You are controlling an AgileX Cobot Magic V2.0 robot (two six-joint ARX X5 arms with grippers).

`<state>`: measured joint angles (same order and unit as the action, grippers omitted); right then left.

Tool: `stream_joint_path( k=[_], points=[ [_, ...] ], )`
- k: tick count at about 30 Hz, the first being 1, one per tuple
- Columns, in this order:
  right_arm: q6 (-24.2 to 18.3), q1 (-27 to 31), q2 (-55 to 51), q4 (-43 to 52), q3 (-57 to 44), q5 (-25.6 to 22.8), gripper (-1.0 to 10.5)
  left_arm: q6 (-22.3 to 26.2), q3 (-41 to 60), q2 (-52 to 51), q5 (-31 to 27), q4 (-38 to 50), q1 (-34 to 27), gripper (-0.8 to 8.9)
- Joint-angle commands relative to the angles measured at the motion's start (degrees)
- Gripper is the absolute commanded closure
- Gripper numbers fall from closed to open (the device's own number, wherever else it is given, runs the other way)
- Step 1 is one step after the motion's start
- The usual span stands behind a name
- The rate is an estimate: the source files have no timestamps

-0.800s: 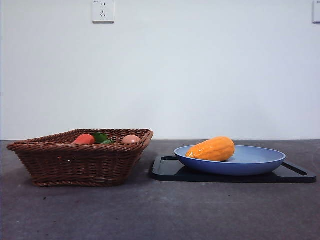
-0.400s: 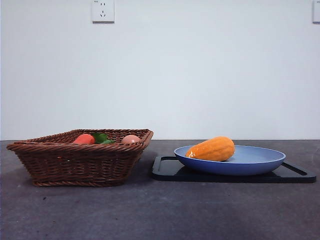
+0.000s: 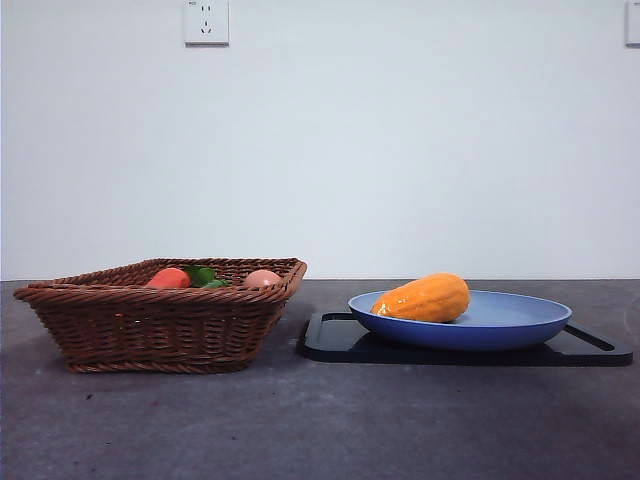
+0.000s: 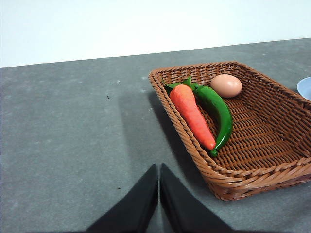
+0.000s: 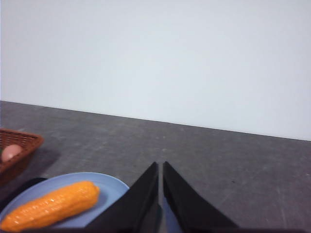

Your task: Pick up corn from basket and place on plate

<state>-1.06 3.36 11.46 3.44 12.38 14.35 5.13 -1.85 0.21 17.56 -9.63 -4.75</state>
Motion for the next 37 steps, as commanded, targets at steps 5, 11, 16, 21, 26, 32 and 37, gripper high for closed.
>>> stream_joint_path(
  k=[5,11,16,21,26,32,37],
  points=[
    [0.7,0.2,-6.2,0.8,-7.2,-2.7,9.4,-0.3,1.3,0.0,0.1,-1.1,-0.1,8.06],
    [1.5,0.2,-10.1,0.5,-11.7,-2.6,9.4,-0.3,1.3,0.0,0.1,-1.1,-0.1,8.06],
    [1.7,0.2,-11.3,-4.7,-11.9,-2.7,9.4,-0.3,1.3,0.0,0.1,-1.1,-0.1,8.06],
    [2.1,0.2,-11.3,-10.1,-11.9,-2.6,9.4,-0.3,1.3,0.0,0.1,-1.1,-0.1,8.06],
    [3.0,0.2,-11.2,-12.8,-11.8,-2.4,9.4,-0.3,1.3,0.0,0.1,-1.1,-0.1,8.06],
    [3.0,0.2,-11.3,-12.4,-11.8,-2.4,9.4,-0.3,1.3,0.0,0.1,-1.1,-0.1,8.06],
    [3.0,0.2,-11.3,-12.4,-11.8,-2.4,9.4,-0.3,1.3,0.0,0.1,-1.1,-0.1,8.06]
  ],
)
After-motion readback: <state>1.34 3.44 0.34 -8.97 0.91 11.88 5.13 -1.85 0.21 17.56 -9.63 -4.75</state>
